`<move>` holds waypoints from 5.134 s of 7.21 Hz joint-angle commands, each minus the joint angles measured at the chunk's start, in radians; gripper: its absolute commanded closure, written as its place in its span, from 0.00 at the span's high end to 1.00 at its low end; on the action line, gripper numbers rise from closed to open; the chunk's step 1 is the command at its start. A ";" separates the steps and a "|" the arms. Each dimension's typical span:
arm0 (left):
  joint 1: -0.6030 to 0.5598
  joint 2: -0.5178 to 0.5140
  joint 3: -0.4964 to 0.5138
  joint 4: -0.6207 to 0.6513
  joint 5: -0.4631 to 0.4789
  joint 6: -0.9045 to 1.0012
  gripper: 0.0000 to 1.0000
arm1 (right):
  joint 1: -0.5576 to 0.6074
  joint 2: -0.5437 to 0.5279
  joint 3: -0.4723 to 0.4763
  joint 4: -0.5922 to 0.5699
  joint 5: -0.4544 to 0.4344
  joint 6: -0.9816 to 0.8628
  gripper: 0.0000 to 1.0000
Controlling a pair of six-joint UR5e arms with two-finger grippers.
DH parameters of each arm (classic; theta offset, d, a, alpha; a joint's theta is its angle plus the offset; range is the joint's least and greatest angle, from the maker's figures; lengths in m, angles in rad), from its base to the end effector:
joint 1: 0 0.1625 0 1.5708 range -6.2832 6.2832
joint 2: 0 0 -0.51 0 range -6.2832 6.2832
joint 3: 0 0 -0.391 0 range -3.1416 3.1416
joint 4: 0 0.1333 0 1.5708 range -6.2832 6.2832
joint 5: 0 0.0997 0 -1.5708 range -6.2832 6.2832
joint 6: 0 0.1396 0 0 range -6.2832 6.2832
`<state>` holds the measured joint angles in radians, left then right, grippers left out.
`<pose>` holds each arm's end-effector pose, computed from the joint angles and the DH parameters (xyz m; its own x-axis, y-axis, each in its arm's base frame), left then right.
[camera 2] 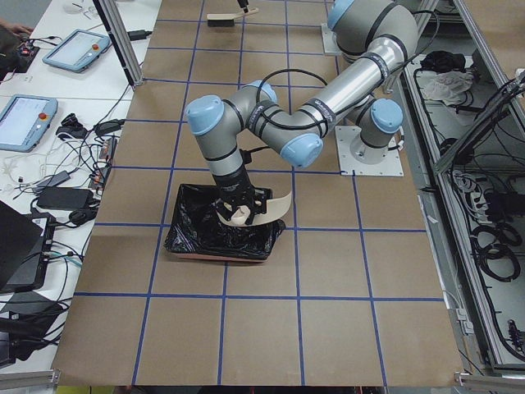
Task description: Sweep and dump trash into bin
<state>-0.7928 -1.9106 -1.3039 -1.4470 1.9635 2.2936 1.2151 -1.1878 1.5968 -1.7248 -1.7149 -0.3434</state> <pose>0.4106 -0.5305 0.4911 -0.0994 0.9716 0.2147 0.9470 0.0261 0.3203 -0.1066 -0.6122 0.3212 -0.9989 -0.0129 0.0459 0.0007 0.9587 0.2843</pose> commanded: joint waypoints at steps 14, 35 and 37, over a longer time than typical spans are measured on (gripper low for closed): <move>-0.523 -0.091 -0.120 0.019 -0.523 -0.458 0.00 | 0.311 -0.441 -0.014 0.162 0.143 0.369 1.00; -0.623 -0.210 -0.107 0.144 -0.566 -0.594 1.00 | 0.311 -0.458 0.008 0.143 0.132 0.354 1.00; -0.623 -0.098 -0.098 0.006 -0.566 -0.743 1.00 | 0.311 -0.455 0.008 0.143 0.132 0.356 1.00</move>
<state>-1.4140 -2.0767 -1.4087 -1.3566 1.3970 1.6454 1.5264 -1.6461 1.6045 -1.5816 -1.5841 0.0117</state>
